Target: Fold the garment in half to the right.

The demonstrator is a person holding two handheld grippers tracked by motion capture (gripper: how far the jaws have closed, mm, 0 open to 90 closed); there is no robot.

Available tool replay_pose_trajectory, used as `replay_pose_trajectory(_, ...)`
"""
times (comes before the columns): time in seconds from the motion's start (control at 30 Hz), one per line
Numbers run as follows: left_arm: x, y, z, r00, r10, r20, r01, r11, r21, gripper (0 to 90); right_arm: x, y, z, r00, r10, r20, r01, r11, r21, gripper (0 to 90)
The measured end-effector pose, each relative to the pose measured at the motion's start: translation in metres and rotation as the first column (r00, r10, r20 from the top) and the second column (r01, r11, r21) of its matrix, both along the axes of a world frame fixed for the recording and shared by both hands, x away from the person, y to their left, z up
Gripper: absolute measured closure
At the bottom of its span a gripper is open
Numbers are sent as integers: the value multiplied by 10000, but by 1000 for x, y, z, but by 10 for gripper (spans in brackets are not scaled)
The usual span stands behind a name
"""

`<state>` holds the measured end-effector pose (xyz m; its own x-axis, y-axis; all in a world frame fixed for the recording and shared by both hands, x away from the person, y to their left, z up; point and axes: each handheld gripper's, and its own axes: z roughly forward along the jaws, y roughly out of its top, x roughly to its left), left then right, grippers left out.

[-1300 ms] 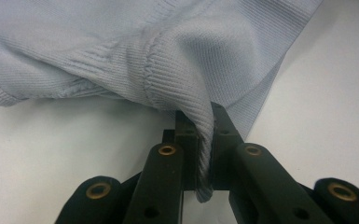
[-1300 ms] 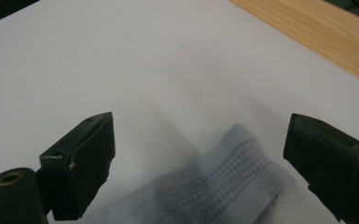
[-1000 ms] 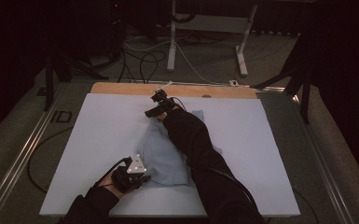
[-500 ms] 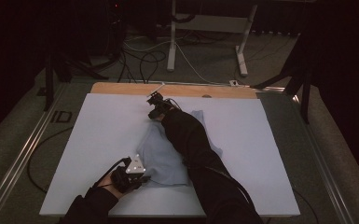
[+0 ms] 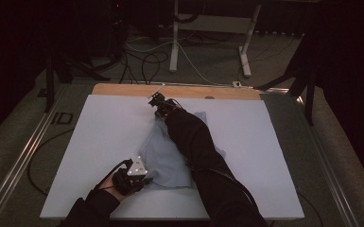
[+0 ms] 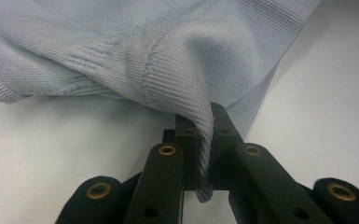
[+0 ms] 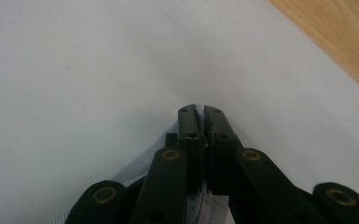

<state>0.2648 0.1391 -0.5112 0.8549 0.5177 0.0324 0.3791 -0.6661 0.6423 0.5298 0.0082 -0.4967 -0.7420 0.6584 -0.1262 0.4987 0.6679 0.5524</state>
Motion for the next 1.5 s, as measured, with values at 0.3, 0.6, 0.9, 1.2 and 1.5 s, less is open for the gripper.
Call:
replay_pose_trajectory(0.3,-1,-1,4,10000,-25,-22,25,9999,-157,873,-4,-5,12,9997,157,198,-164,9993,331,874)
replay_pose_trajectory(0.6,-2,-4,10,9999,-172,3,173,9997,-191,874,-9,-15,26,9981,282,555,-317,9975,633,874)
replay_pose_trajectory(0.9,-2,-10,22,9988,-460,190,464,9988,-175,874,-13,-24,38,9958,411,813,-490,9940,979,874)
replay_pose_trajectory(1.2,1,-23,38,9936,-997,527,1008,9947,-197,874,-17,-42,51,9936,493,1019,-629,9890,1342,873)
replay_pose_trajectory(1.5,5,-39,47,9858,-1543,669,1544,9880,35,874,-21,-61,59,9922,402,1177,-580,9867,1519,873)
